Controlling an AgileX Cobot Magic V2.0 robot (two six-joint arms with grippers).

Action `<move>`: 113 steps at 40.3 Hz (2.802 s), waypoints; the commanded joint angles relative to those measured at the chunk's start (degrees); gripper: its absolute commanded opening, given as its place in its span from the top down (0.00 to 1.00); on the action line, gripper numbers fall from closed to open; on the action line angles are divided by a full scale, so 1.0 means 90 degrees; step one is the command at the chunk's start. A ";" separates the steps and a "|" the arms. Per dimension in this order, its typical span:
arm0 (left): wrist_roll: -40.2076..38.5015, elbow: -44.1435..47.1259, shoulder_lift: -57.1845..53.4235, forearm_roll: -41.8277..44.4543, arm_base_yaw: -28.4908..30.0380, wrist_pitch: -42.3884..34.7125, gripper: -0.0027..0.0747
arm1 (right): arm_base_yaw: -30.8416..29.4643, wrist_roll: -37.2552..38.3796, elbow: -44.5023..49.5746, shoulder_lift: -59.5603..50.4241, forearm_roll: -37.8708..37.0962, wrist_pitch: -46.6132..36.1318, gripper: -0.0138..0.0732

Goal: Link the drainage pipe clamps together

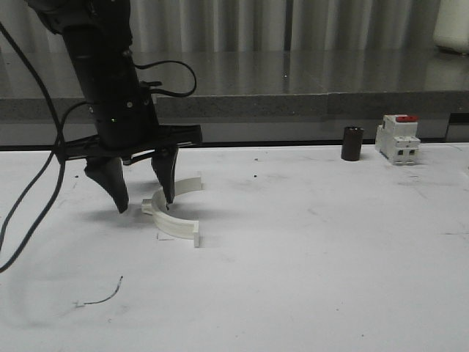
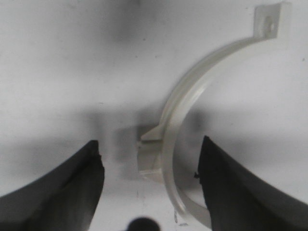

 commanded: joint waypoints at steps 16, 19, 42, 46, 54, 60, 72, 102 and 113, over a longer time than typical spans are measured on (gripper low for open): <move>0.1269 0.0555 -0.2460 0.0604 -0.0015 -0.0604 0.80 | -0.0025 -0.0065 -0.0230 0.0092 -0.0078 -0.0484 0.09; 0.1269 0.0906 -0.2801 0.0800 0.0103 -0.0746 0.95 | -0.0025 -0.0065 -0.0230 0.0092 -0.0078 -0.0484 0.09; 0.2013 0.4713 -0.6304 0.1094 0.1725 -0.2485 0.99 | -0.0025 -0.0065 -0.0230 0.0092 -0.0078 -0.0484 0.09; 0.2013 0.5542 -0.7343 0.1094 0.1725 -0.3330 0.99 | -0.0025 -0.0065 -0.0230 0.0092 -0.0078 -0.0484 0.09; 0.2013 0.6980 -0.9538 0.1214 0.1725 -0.4632 0.99 | -0.0025 -0.0065 -0.0230 0.0092 -0.0078 -0.0484 0.09; 0.2013 0.7684 -1.1116 0.1570 0.1725 -0.4751 0.99 | -0.0025 -0.0065 -0.0230 0.0092 -0.0078 -0.0484 0.09; 0.2013 0.7940 -1.2231 0.1598 0.1725 -0.4753 0.99 | -0.0025 -0.0065 -0.0230 0.0092 -0.0078 -0.0484 0.09; 0.2013 0.7940 -1.2231 0.1598 0.1725 -0.4740 0.99 | -0.0025 -0.0065 -0.0230 0.0092 -0.0078 -0.0484 0.09; 0.2013 0.7940 -1.2231 0.1598 0.1725 -0.4740 0.99 | -0.0025 -0.0065 -0.0230 0.0092 -0.0078 -0.0484 0.09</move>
